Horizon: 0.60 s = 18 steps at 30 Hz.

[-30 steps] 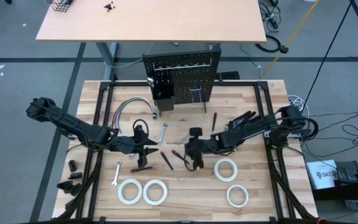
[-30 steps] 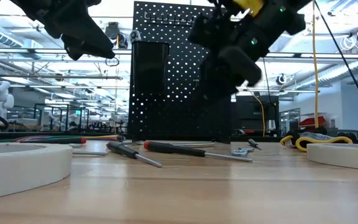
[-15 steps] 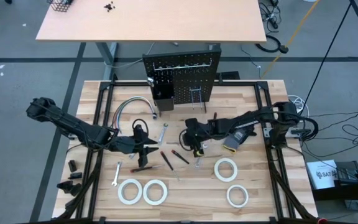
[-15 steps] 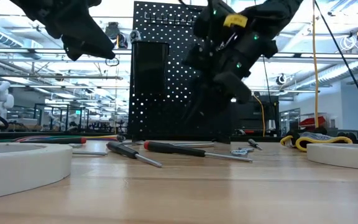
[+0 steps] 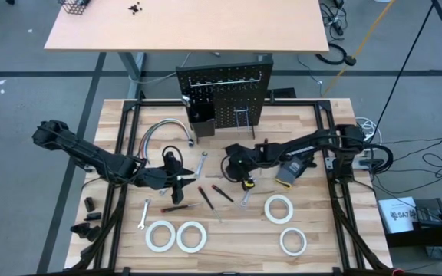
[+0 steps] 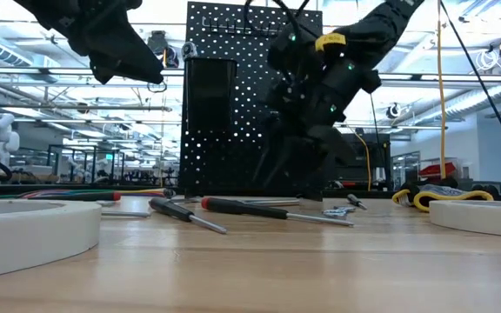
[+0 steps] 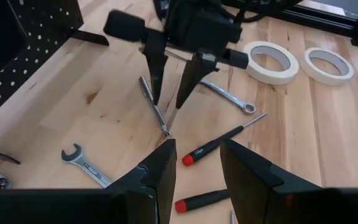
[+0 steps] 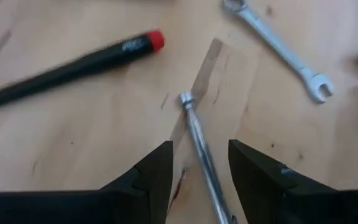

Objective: Hang tools onto peg board
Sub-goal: Put the magnet pick up tool into the peg board

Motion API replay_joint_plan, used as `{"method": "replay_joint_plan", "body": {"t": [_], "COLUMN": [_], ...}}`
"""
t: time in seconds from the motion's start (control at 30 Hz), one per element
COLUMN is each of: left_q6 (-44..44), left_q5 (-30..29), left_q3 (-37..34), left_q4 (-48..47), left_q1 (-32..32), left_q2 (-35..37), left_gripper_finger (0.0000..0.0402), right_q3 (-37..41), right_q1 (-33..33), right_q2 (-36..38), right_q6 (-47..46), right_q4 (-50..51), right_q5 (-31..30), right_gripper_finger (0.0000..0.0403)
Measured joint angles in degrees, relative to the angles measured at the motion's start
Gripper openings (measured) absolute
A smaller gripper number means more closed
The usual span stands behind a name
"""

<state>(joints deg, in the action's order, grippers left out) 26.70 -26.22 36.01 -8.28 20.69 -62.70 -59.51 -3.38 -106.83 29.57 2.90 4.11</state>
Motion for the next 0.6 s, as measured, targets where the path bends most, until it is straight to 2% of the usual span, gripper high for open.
{"method": "replay_joint_plan", "body": {"t": [0.3, 0.5, 0.6], "left_q6": [0.0, 0.0, 0.0], "left_q5": [-0.8, -0.8, -0.7], "left_q3": [0.0, 0.0, 0.0], "left_q4": [-0.1, -0.2, -0.2], "left_q1": [0.0, 0.0, 0.0], "left_q2": [0.0, 0.0, 0.0], "left_gripper_finger": [0.0128, 0.0128, 0.0128], "right_q3": [-0.1, -0.2, -0.2], "right_q1": [0.0, -0.4, -0.3], "right_q2": [-3.8, -4.4, -4.4], "right_q6": [0.1, -11.1, -17.3], "right_q4": [-2.7, -2.2, -1.0], "right_q5": [0.6, 2.0, 2.8], "right_gripper_finger": [0.0150, 0.0147, 0.0127]}}
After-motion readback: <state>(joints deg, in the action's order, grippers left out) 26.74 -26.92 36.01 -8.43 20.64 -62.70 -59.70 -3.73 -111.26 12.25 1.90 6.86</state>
